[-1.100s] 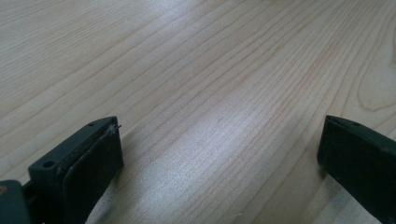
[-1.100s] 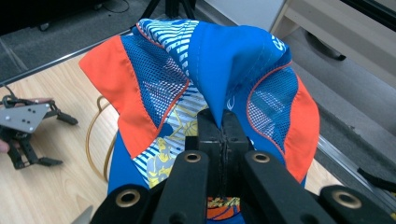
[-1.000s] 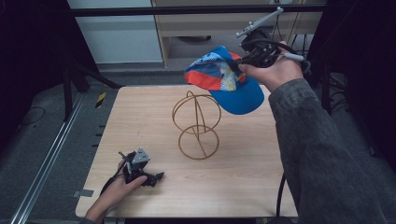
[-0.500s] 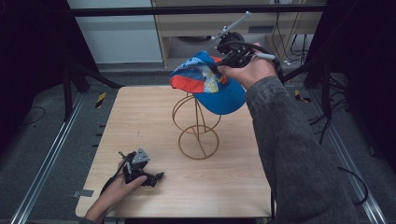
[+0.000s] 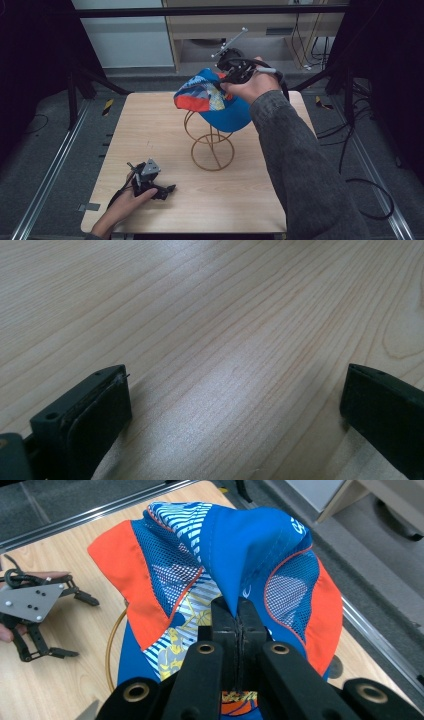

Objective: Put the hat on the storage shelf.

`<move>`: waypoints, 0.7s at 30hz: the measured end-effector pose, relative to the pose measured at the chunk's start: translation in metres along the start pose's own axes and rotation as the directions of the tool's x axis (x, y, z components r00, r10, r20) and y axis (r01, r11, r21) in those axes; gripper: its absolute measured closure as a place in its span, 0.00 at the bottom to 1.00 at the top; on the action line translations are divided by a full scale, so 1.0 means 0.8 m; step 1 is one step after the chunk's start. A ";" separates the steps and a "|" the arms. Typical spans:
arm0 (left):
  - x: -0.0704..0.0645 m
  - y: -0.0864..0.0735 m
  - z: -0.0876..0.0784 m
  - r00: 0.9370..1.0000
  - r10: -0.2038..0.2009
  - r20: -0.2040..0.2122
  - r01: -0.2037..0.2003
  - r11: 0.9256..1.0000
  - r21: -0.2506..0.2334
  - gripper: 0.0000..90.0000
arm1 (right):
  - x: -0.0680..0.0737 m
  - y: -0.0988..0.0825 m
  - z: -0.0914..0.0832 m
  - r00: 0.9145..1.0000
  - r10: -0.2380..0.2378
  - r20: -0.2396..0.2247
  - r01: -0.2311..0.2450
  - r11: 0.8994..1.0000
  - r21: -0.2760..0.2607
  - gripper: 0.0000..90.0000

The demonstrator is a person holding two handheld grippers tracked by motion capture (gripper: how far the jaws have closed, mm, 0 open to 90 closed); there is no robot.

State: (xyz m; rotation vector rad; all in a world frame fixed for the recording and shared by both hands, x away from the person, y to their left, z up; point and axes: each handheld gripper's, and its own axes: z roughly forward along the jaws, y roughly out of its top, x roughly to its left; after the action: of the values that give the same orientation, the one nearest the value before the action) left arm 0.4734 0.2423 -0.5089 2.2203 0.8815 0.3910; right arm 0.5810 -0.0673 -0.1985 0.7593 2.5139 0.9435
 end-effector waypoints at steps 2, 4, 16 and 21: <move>0.000 0.000 0.000 1.000 0.000 0.000 0.000 1.000 0.000 0.00 | 0.001 0.000 0.006 1.000 -0.002 -0.007 0.002 1.000 0.009 1.00; 0.000 0.000 0.000 1.000 0.000 0.000 0.000 1.000 0.000 0.00 | 0.002 0.000 0.009 1.000 -0.002 -0.009 0.002 1.000 0.015 1.00; 0.000 0.000 0.000 1.000 0.000 0.000 0.000 1.000 0.000 0.00 | 0.013 0.003 0.038 0.999 -0.026 -0.037 0.028 0.996 0.083 0.99; 0.000 0.000 0.000 1.000 0.000 0.000 0.000 1.000 0.000 0.00 | 0.015 0.002 0.041 0.999 -0.033 -0.043 0.036 0.995 0.091 0.99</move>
State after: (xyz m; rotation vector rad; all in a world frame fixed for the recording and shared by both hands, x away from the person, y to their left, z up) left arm 0.4734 0.2422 -0.5089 2.2203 0.8814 0.3916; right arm 0.5879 -0.0424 -0.2223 0.7278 2.6134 0.8462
